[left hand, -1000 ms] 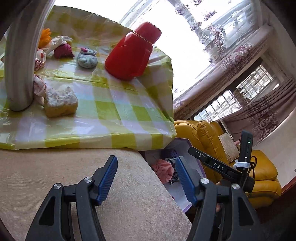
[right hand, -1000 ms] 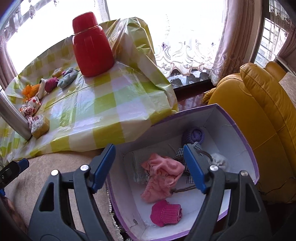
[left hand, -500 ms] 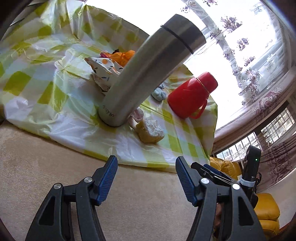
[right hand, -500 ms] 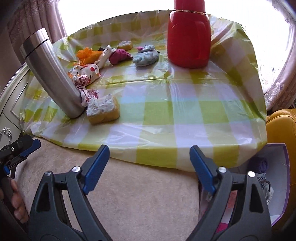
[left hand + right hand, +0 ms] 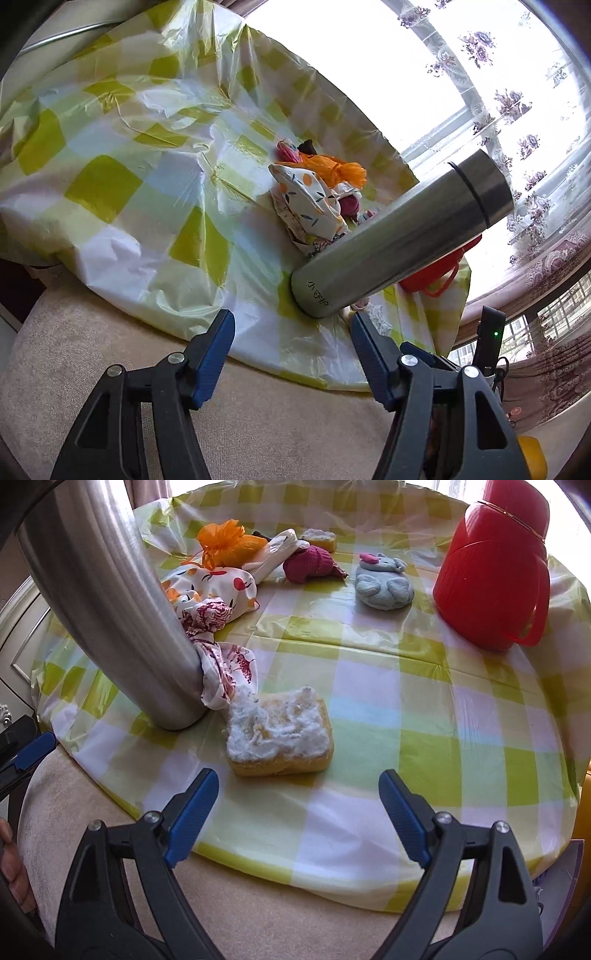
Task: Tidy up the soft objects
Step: 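Grasp the sponge with the right tool while the left tool grasps the floral cloth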
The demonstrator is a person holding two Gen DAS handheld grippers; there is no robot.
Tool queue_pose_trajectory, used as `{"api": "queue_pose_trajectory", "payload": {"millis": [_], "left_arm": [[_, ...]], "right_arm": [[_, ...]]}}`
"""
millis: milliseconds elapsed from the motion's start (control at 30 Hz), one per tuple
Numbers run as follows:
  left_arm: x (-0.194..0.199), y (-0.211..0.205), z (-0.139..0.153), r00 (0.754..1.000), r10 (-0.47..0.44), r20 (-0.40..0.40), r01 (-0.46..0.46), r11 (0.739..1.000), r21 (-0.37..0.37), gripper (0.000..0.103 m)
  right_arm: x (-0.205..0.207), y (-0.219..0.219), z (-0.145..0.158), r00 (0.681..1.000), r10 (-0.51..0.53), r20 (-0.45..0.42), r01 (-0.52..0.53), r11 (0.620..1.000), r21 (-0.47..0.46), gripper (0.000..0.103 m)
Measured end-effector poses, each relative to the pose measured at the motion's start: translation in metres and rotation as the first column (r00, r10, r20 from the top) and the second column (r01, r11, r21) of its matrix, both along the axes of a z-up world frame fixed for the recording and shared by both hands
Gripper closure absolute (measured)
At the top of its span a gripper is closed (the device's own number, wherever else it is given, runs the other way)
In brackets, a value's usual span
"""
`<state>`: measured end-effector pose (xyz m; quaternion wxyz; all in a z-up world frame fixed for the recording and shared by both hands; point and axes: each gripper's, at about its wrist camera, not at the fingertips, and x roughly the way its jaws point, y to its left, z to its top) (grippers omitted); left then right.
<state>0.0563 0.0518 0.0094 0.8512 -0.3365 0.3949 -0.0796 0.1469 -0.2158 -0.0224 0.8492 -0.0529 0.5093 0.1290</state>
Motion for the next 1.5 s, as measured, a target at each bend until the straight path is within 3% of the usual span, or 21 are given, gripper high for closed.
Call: {"api": "queue_pose_trajectory", "payload": {"millis": [333,600,833,1067,1100,1167,1267,1500], "left_arm": [[0.046,0.015,-0.003,1.0,0.014,0.003,-0.014,1.0,0.005,0.037],[0.108,0.026,-0.011,1.0,0.021,0.006,-0.021,0.997,-0.07,0.037],[0.163,0.017,-0.024,0.997,-0.077,-0.014,0.074,0.984,-0.162,0.037],[0.198,-0.003,-0.033,0.984,-0.167,-0.066,0.157,0.979,-0.133,0.038],[0.201,-0.006,-0.034,0.983,-0.172,-0.069,0.163,0.979,-0.122,0.039],[0.205,-0.011,-0.035,0.98,-0.182,-0.075,0.175,0.981,-0.082,0.068],[0.203,-0.007,-0.039,0.984,-0.169,-0.065,0.162,0.982,-0.093,0.078],[0.181,0.029,-0.03,0.998,-0.054,0.017,0.056,0.985,-0.164,0.082]], "right_arm": [[0.026,0.022,-0.012,1.0,-0.002,0.008,0.002,1.0,-0.014,0.013],[0.033,0.023,-0.025,1.0,-0.025,0.007,0.025,0.999,-0.025,0.014],[0.034,0.02,-0.026,0.998,-0.045,0.044,0.047,0.999,-0.028,0.027],[0.031,0.022,-0.027,0.997,-0.044,0.068,0.047,0.998,-0.042,0.03],[0.031,0.022,-0.027,0.997,-0.045,0.069,0.048,0.998,-0.043,0.03],[0.031,0.023,-0.028,0.997,-0.045,0.07,0.048,0.998,-0.043,0.03],[0.03,0.023,-0.027,0.996,-0.046,0.072,0.049,0.998,-0.041,0.03],[0.028,0.021,-0.025,0.995,-0.05,0.081,0.053,0.998,-0.032,0.036]]}}
